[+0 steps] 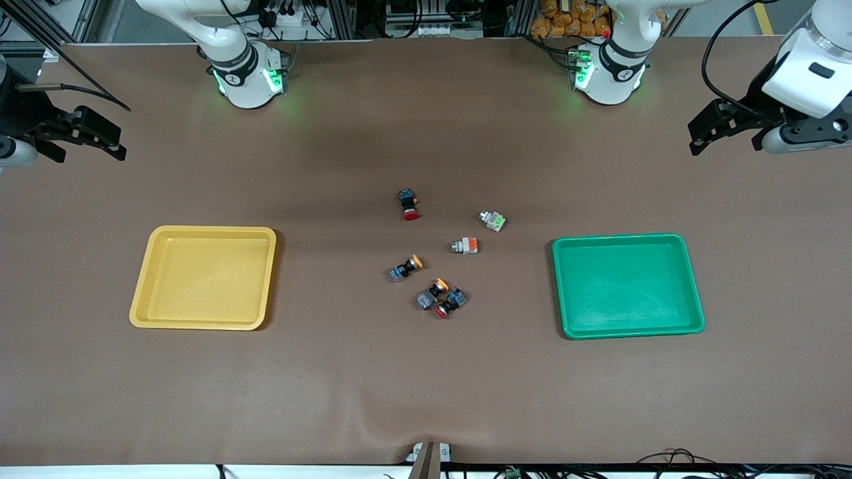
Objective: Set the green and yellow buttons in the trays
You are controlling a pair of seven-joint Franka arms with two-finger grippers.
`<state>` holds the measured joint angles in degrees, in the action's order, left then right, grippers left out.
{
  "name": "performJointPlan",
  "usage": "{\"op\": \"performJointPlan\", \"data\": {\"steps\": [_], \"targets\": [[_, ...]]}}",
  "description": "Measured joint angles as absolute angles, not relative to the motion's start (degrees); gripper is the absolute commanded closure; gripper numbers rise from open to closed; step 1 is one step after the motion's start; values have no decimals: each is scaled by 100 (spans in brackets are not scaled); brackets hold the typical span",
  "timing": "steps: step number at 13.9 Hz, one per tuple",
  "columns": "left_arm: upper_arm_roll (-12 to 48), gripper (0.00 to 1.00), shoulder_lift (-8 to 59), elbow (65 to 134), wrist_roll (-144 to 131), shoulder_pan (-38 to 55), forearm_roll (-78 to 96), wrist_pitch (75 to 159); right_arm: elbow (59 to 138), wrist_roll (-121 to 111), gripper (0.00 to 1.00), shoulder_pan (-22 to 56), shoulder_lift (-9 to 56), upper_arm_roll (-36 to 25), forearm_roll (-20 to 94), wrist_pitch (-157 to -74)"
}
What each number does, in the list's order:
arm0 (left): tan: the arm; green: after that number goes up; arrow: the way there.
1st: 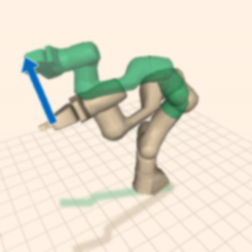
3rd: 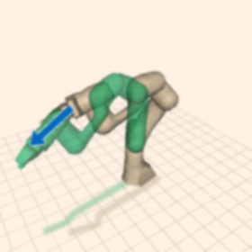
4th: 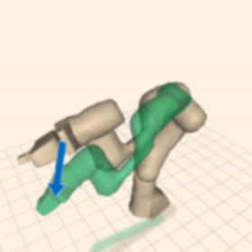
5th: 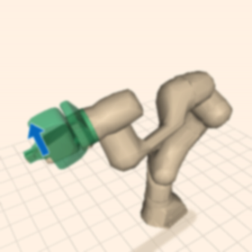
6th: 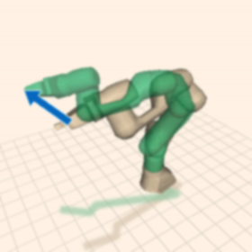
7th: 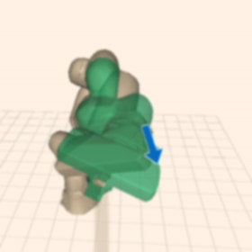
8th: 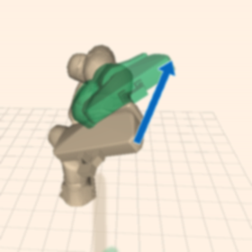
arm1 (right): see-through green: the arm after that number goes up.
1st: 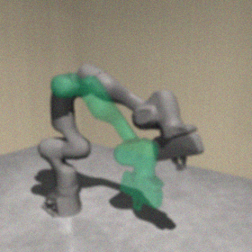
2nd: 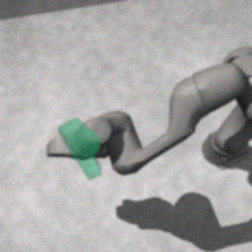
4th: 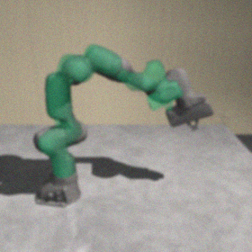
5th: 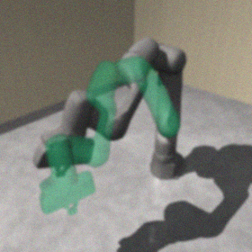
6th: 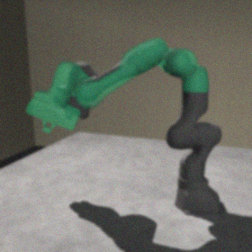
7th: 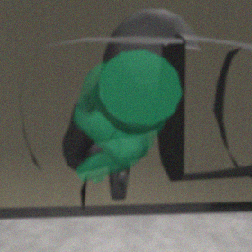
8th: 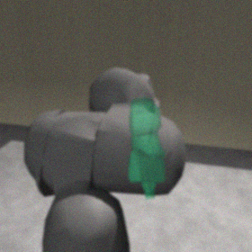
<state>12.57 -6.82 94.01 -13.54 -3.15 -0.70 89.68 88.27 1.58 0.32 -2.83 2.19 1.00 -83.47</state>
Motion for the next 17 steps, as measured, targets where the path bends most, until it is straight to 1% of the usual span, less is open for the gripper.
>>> {"op": "performJointPlan", "data": {"steps": [8,13,17], "targets": [[1231,0,-531,9148,-1347,-492,-69,8794,8827,158,0,29,-283,188,91,-8322],[1258,0,-459,9141,-1343,-458,-65,8757,8827,158,0,28,-283,178,91,-8322],[1293,0,-237,9139,-1343,-453,-65,8752,8827,158,0,-5,-283,158,91,-8326]]}}
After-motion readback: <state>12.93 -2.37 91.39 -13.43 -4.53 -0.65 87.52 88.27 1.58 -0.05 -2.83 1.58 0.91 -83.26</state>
